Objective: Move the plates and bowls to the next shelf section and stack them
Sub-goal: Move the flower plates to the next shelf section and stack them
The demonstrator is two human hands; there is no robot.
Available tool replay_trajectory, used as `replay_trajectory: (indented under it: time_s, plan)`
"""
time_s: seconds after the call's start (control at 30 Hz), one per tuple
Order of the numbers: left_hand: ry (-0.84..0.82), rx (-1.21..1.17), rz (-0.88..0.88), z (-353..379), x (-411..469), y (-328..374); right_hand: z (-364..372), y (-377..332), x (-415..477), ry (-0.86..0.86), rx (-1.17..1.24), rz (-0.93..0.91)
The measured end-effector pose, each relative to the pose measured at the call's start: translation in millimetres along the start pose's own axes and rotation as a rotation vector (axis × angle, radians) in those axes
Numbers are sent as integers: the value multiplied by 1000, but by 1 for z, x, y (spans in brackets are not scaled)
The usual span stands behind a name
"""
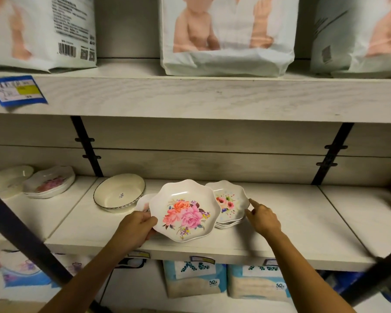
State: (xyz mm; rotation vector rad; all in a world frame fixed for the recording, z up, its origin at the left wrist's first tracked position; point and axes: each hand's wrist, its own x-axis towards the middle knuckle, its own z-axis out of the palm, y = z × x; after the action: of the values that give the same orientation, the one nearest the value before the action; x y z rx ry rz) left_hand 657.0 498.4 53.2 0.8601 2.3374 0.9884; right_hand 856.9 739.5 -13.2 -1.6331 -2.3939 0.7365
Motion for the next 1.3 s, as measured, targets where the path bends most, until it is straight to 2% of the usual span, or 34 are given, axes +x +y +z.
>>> replay_trajectory:
  time_s: [0.2, 0.3, 0.4, 0.5, 0.67, 0.83, 1.03, 1.3]
  plan:
    - [-3, 14, 3, 2, 2, -4, 13, 3, -11, 3, 60, 15]
    - [-6, 24, 12, 7, 6, -6, 8, -11, -34, 64, 271, -50]
    - [-31, 24, 37, 17, 10, -1, -5, -39, -69, -142, 612, -83]
    - [-83, 28, 76, 28, 18, 7, -11, -51, -88, -248, 656, -123]
    - [-166, -103, 124, 40, 28, 26, -21, -46, -73, -96, 557, -94]
    - [-114, -213, 72, 30, 39, 33, -17, -34, -33, -7, 461, -10]
    - [-97, -200, 40, 22, 38, 19, 12, -16, 3, 15, 330, 88]
    - [-94, -208, 14, 14, 40, 4, 9, -19, 20, -26, -2, 52]
